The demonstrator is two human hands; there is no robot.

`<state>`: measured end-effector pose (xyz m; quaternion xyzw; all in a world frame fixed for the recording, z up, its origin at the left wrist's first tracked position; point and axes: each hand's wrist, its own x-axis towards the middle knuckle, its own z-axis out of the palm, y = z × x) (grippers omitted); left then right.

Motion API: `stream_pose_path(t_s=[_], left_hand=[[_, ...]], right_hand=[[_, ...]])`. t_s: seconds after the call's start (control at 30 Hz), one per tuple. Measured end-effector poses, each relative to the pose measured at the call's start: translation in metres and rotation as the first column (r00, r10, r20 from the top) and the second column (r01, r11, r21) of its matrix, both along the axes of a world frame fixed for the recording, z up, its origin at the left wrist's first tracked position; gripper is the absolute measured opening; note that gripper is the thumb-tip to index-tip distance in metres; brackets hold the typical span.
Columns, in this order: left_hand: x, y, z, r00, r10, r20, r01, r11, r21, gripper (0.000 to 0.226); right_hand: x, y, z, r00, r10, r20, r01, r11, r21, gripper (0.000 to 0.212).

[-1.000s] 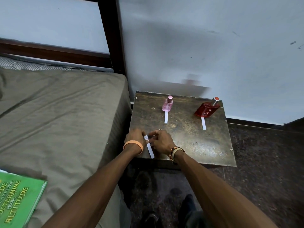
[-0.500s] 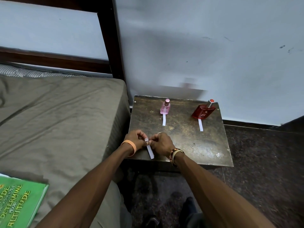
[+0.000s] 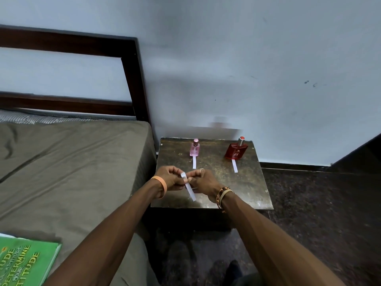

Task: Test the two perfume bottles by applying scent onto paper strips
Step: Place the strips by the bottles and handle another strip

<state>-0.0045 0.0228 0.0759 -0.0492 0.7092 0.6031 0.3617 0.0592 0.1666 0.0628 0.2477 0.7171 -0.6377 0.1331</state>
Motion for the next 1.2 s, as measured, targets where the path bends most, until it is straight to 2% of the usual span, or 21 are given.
stream_pose_path(t_s=[0.17,0.3,0.37,0.63,0.87,1.2], left_hand=[[0.011,0.006,0.023,0.997,0.075,-0.024,-0.074,0.996,0.039,0.025],[0.020,0.008,0.038,0.997,0.070,0.011,-0.071,0.989,0.129,0.028],[0.026,0.010,0.046,0.998,0.059,0.019,-0.061,0.985,0.164,0.023],[0.041,0.024,0.070,0.989,0.129,-0.078,-0.114,0.977,0.178,0.008],[0.060,0.059,0.087,0.956,0.214,-0.198,-0.176,0.965,0.193,0.015],[0.082,0.126,0.100,0.954,0.111,-0.279,-0.053,0.977,0.209,0.019]], right_hand=[[0.016,0.005,0.029,0.999,-0.005,-0.049,0.004,1.000,-0.026,0.020],[0.029,0.007,0.046,0.995,-0.053,-0.082,0.055,0.998,0.021,0.016],[0.036,0.008,0.056,0.992,-0.080,-0.093,0.081,0.997,0.008,0.017],[0.060,0.017,0.084,0.985,-0.130,-0.117,0.132,0.991,0.010,0.023],[0.086,0.039,0.102,0.957,-0.222,-0.185,0.232,0.972,0.033,0.022],[0.125,0.094,0.114,0.916,-0.348,-0.200,0.363,0.931,0.043,0.019]])
